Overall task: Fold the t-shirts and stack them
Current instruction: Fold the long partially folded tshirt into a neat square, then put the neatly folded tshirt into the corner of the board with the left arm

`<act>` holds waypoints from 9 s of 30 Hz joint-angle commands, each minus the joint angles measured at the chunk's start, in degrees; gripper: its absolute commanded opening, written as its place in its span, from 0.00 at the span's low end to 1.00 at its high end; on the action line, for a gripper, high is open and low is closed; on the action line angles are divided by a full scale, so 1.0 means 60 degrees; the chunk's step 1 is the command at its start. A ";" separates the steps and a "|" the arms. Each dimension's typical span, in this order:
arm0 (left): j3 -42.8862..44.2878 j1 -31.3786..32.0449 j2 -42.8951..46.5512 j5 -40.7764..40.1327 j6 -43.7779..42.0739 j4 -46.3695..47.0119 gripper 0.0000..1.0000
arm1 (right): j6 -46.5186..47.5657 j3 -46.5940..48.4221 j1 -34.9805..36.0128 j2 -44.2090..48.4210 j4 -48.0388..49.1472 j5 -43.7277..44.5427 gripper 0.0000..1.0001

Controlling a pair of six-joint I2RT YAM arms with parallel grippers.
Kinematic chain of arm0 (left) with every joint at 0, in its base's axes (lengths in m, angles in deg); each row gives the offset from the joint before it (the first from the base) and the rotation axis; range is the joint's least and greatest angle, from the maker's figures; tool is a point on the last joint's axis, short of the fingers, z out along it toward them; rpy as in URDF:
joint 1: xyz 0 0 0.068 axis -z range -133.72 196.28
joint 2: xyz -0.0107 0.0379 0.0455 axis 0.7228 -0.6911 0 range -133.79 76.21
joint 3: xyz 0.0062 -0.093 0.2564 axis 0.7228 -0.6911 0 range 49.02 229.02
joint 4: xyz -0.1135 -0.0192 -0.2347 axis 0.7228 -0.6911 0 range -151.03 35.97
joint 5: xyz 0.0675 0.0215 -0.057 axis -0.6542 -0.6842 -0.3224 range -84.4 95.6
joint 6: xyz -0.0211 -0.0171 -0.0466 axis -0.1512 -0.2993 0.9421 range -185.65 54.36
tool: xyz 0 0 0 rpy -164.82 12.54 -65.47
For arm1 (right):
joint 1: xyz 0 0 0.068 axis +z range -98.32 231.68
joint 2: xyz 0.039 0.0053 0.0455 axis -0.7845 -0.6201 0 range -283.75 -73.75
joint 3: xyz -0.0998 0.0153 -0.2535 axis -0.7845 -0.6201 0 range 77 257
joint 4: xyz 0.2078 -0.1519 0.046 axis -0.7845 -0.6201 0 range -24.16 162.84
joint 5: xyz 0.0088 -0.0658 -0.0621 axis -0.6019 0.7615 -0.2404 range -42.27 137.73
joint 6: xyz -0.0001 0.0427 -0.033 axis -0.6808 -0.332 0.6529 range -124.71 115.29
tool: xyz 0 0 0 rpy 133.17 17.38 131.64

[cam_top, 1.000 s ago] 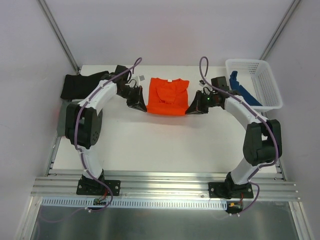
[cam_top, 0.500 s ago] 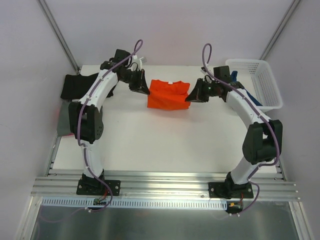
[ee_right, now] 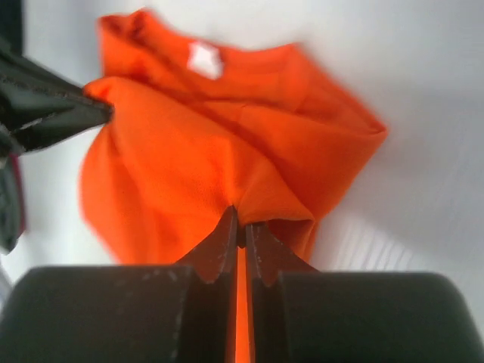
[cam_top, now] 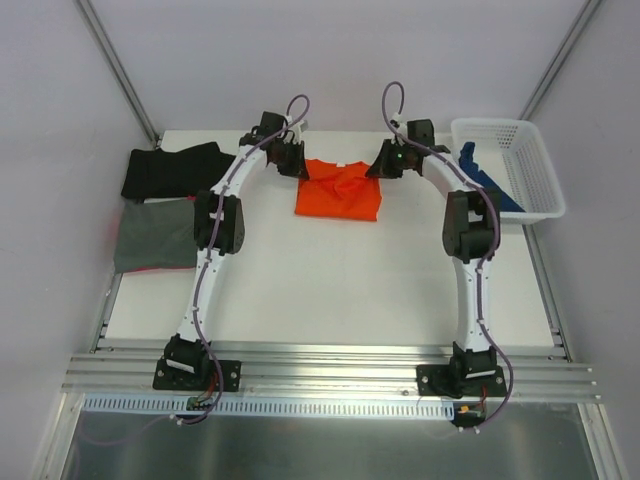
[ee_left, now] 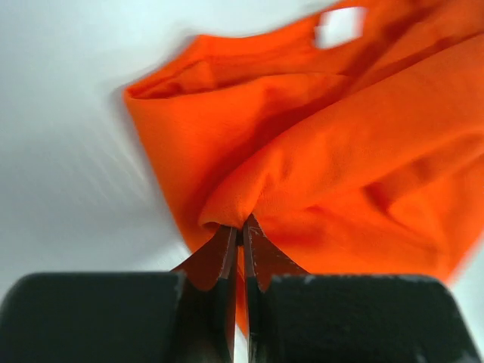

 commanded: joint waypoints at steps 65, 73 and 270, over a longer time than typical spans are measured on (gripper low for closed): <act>-0.2753 -0.0854 0.0414 0.1933 0.3379 0.2313 0.93 | -0.1236 -0.1612 0.1344 0.0663 -0.0189 0.0006 0.87; -0.3339 -0.0312 0.0179 0.3193 0.4038 0.2548 0.77 | -0.1177 -0.1964 0.1271 0.0941 -0.0174 -0.0229 0.88; -0.1068 0.0347 0.4441 -0.2827 -0.1162 -0.0719 0.97 | 0.4199 -0.0205 -0.1762 0.5760 -0.6546 0.8590 0.97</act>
